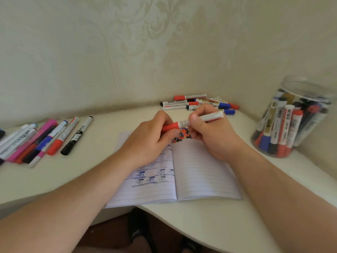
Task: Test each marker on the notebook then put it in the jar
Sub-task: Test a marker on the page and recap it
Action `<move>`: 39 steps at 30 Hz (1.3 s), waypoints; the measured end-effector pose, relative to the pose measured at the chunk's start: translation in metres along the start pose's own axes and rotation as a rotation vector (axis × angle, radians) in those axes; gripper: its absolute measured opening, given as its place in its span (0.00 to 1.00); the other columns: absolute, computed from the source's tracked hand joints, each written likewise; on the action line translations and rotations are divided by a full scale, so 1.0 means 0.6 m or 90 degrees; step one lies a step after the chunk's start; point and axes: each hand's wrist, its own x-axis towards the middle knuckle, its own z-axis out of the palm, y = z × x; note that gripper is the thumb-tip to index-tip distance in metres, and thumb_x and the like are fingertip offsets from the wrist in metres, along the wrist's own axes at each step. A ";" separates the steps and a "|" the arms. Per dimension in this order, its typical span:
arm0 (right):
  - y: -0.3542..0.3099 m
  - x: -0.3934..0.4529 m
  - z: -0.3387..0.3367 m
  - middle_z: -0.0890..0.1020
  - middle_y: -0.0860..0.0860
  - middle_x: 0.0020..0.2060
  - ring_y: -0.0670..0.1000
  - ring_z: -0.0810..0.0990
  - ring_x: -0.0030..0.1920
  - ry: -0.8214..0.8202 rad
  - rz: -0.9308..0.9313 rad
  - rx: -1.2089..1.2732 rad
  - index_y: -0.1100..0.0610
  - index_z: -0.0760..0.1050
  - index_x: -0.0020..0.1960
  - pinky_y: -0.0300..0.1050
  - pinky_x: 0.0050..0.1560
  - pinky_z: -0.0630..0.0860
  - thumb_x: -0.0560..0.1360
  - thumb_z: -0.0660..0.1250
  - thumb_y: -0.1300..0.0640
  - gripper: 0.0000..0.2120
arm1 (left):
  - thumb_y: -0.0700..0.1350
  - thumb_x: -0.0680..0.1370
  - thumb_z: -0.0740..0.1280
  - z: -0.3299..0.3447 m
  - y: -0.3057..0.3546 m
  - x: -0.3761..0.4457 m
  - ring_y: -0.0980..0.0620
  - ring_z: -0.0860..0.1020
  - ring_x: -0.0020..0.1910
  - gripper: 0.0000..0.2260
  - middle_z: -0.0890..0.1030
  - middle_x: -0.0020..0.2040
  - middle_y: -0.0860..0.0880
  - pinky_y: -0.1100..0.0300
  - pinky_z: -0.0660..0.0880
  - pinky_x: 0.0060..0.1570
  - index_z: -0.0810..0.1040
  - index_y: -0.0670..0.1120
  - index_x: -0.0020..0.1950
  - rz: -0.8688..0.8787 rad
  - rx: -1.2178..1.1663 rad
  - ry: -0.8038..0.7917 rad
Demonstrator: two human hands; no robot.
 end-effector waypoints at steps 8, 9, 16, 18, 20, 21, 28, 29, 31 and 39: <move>-0.008 0.000 -0.067 0.86 0.38 0.45 0.44 0.81 0.49 0.077 -0.052 -0.476 0.43 0.85 0.52 0.46 0.55 0.76 0.77 0.72 0.44 0.06 | 0.51 0.81 0.70 -0.001 -0.004 0.002 0.56 0.76 0.45 0.09 0.81 0.49 0.56 0.68 0.71 0.44 0.76 0.49 0.59 -0.038 -0.008 0.077; -0.006 -0.001 -0.058 0.86 0.38 0.49 0.47 0.81 0.54 0.033 -0.103 -0.670 0.41 0.84 0.56 0.51 0.58 0.76 0.75 0.68 0.36 0.14 | 0.51 0.81 0.71 0.000 -0.005 0.001 0.55 0.77 0.44 0.09 0.82 0.48 0.55 0.62 0.73 0.45 0.77 0.50 0.58 -0.032 0.000 0.067; -0.009 0.006 0.024 0.77 0.46 0.47 0.53 0.76 0.51 -0.104 -0.127 -0.825 0.45 0.76 0.61 0.52 0.47 0.72 0.85 0.58 0.44 0.12 | 0.46 0.83 0.67 0.001 -0.004 0.002 0.53 0.81 0.52 0.07 0.85 0.54 0.53 0.59 0.73 0.50 0.77 0.51 0.61 -0.059 -0.020 0.047; -0.008 -0.001 0.020 0.77 0.47 0.47 0.52 0.74 0.48 -0.107 -0.134 -0.823 0.46 0.75 0.59 0.51 0.42 0.70 0.86 0.54 0.41 0.14 | 0.45 0.84 0.65 0.001 -0.001 0.001 0.54 0.81 0.53 0.06 0.84 0.55 0.56 0.58 0.75 0.52 0.76 0.51 0.61 -0.042 -0.020 0.026; -0.008 -0.007 0.015 0.79 0.47 0.46 0.53 0.75 0.46 -0.136 -0.123 -0.825 0.46 0.72 0.58 0.50 0.39 0.68 0.86 0.52 0.40 0.14 | 0.43 0.84 0.64 0.000 0.003 0.000 0.56 0.81 0.53 0.06 0.83 0.53 0.60 0.58 0.76 0.52 0.77 0.51 0.60 -0.014 -0.008 0.011; -0.008 -0.008 0.014 0.79 0.47 0.46 0.53 0.76 0.46 -0.148 -0.117 -0.827 0.45 0.72 0.57 0.50 0.38 0.67 0.86 0.52 0.39 0.14 | 0.43 0.84 0.64 0.000 0.002 0.000 0.57 0.81 0.53 0.06 0.83 0.52 0.61 0.60 0.76 0.52 0.77 0.51 0.59 -0.006 -0.003 0.007; -0.014 -0.011 0.001 0.84 0.45 0.51 0.54 0.80 0.50 -0.134 -0.102 -0.854 0.36 0.72 0.68 0.50 0.43 0.74 0.82 0.49 0.32 0.21 | 0.40 0.83 0.65 -0.002 -0.004 -0.002 0.75 0.78 0.47 0.06 0.81 0.46 0.66 0.76 0.71 0.47 0.78 0.50 0.56 -0.001 -0.003 -0.007; -0.017 -0.011 0.002 0.84 0.46 0.51 0.54 0.80 0.50 -0.139 -0.089 -0.854 0.36 0.71 0.69 0.50 0.44 0.75 0.82 0.50 0.32 0.21 | 0.40 0.83 0.66 -0.002 -0.003 -0.002 0.73 0.79 0.47 0.06 0.81 0.46 0.65 0.74 0.71 0.47 0.78 0.50 0.57 -0.001 -0.004 -0.007; -0.022 -0.009 -0.001 0.84 0.47 0.49 0.55 0.80 0.50 -0.136 -0.052 -0.836 0.39 0.69 0.67 0.51 0.44 0.76 0.81 0.55 0.32 0.19 | 0.44 0.83 0.67 -0.001 0.001 -0.002 0.62 0.81 0.48 0.05 0.83 0.48 0.60 0.66 0.72 0.46 0.77 0.50 0.58 -0.004 0.004 0.002; -0.033 -0.017 -0.043 0.83 0.54 0.45 0.53 0.78 0.43 0.082 0.071 -0.070 0.46 0.80 0.46 0.52 0.44 0.78 0.78 0.55 0.73 0.25 | 0.46 0.84 0.60 -0.004 0.001 0.001 0.50 0.81 0.46 0.05 0.80 0.39 0.55 0.49 0.76 0.47 0.67 0.56 0.54 -0.109 -0.077 0.056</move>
